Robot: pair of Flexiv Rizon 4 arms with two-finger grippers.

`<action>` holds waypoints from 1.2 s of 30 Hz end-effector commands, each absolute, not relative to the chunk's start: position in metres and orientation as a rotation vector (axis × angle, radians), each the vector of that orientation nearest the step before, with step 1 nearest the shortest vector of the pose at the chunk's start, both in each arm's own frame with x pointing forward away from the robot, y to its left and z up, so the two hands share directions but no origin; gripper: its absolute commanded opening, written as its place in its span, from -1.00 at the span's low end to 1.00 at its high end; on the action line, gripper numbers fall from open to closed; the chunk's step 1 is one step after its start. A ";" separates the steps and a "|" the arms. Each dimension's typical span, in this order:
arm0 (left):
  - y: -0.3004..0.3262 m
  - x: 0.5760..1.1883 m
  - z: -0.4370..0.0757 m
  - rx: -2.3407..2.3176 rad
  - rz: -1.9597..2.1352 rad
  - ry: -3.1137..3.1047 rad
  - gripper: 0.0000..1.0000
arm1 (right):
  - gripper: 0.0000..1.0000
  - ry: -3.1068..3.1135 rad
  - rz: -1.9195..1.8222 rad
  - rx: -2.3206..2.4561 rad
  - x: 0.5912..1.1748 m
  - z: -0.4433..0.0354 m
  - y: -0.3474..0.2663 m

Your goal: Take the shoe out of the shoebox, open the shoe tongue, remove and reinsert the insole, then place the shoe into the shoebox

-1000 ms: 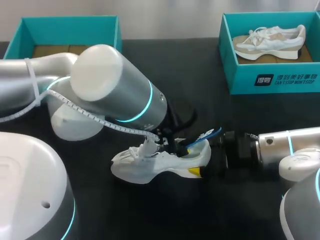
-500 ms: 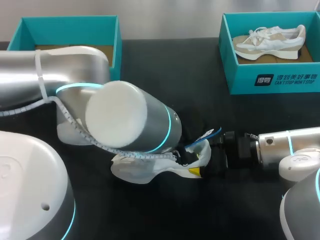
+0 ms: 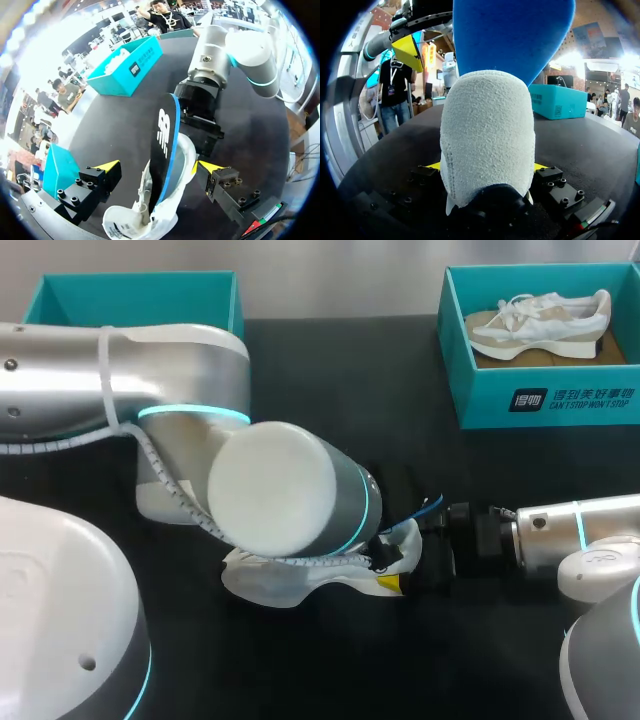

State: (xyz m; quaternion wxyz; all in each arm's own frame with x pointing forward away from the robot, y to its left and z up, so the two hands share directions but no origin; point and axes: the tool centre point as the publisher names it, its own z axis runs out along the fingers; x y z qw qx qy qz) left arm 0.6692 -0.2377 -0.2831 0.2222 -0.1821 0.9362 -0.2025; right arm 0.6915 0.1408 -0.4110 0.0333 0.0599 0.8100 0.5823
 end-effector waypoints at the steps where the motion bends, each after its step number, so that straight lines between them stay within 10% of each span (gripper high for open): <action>1: -0.249 0.667 -0.291 -0.510 -0.559 2.543 1.00 | -1.00 2.495 1.787 0.187 0.690 -0.410 0.141; 10: -0.252 0.672 -0.304 -0.475 -0.563 2.510 1.00 | -1.00 2.495 1.787 0.187 0.690 -0.410 0.141; 19: -0.247 0.678 -0.310 -0.479 -0.595 2.493 0.19 | -1.00 2.495 1.787 0.187 0.690 -0.410 0.141; 27: -0.243 0.677 -0.313 -0.467 -0.626 2.459 0.33 | -1.00 2.495 1.787 0.187 0.690 -0.410 0.141; 36: -0.244 0.688 -0.319 -0.440 -0.672 2.444 -0.01 | -1.00 2.495 1.787 0.187 0.690 -0.410 0.141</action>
